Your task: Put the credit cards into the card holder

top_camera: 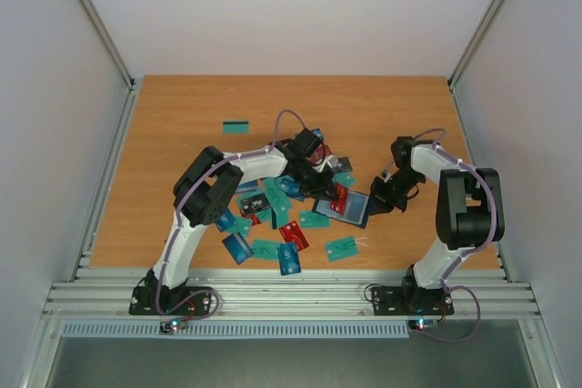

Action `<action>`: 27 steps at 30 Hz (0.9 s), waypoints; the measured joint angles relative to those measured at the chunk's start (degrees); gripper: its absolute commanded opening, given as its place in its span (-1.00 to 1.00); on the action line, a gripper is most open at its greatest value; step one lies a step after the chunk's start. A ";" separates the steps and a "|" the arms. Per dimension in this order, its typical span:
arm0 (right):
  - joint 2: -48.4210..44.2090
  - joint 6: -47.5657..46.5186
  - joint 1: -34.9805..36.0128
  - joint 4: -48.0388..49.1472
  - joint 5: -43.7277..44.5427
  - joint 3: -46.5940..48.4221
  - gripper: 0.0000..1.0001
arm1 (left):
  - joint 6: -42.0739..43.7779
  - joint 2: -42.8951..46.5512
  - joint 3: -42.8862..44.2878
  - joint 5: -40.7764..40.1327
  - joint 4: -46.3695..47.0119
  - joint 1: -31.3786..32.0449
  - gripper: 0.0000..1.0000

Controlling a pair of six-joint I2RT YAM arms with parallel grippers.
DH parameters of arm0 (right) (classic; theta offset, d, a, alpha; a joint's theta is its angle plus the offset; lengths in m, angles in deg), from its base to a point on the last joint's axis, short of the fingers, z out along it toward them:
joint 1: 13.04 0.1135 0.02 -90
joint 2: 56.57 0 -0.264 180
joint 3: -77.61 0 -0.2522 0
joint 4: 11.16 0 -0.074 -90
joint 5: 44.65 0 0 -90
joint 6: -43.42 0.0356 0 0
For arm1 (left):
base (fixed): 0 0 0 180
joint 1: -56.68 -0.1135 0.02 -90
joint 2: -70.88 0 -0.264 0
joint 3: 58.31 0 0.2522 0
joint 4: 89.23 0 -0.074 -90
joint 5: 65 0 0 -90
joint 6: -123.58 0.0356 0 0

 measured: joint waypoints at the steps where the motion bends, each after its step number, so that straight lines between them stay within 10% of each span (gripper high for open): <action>1: 0.04 0.00 0.00 0.02 -0.09 -0.07 -0.89 | -0.33 0.00 -0.26 0.13 0.33 0.00 -0.99; 27: 5.46 0.46 0.00 1.97 -0.63 -0.66 -0.88 | -4.11 0.00 -2.10 5.11 4.02 0.07 -0.99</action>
